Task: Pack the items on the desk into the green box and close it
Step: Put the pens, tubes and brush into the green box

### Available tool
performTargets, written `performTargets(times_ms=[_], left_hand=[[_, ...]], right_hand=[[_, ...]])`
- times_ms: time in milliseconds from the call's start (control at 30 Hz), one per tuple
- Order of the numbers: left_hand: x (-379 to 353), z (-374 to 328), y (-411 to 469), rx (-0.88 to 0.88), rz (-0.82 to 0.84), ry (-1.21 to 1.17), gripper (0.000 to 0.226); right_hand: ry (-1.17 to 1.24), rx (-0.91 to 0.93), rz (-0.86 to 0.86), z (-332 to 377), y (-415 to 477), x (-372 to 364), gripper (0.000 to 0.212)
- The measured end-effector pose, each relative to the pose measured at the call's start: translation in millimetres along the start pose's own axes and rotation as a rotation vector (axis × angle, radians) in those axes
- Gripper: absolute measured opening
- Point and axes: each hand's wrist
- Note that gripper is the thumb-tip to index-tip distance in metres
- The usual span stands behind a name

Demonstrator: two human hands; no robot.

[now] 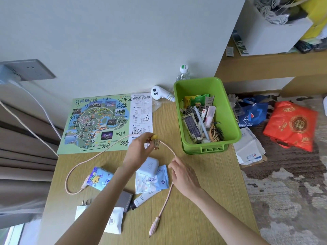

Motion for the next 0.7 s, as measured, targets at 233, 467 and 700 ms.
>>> performTargets(times_ms=[233,467,700], left_hand=[[48.0,11.5,-9.2,0.286,-0.023,-0.655,0.017],[74.9,44.9,-42.6,0.495,0.068,-1.073,0.023],[71.4,74.9,-74.2,0.612,0.23,-0.85,0.02]], right_hand=[[0.036,0.02,0.05,36.1,32.5,-12.0,0.025],[-0.103,0.081,0.218,52.6,58.2,-45.1,0.075],[-0.081,0.093,0.109,45.9,67.6,-42.7,0.067]])
Point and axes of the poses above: each hand's wrist, its own y-axis towards the middle knuckle, its own x-axis out of the back of the hand, z = x × y, and after that the axes turned 10 degrees about y, right-handed
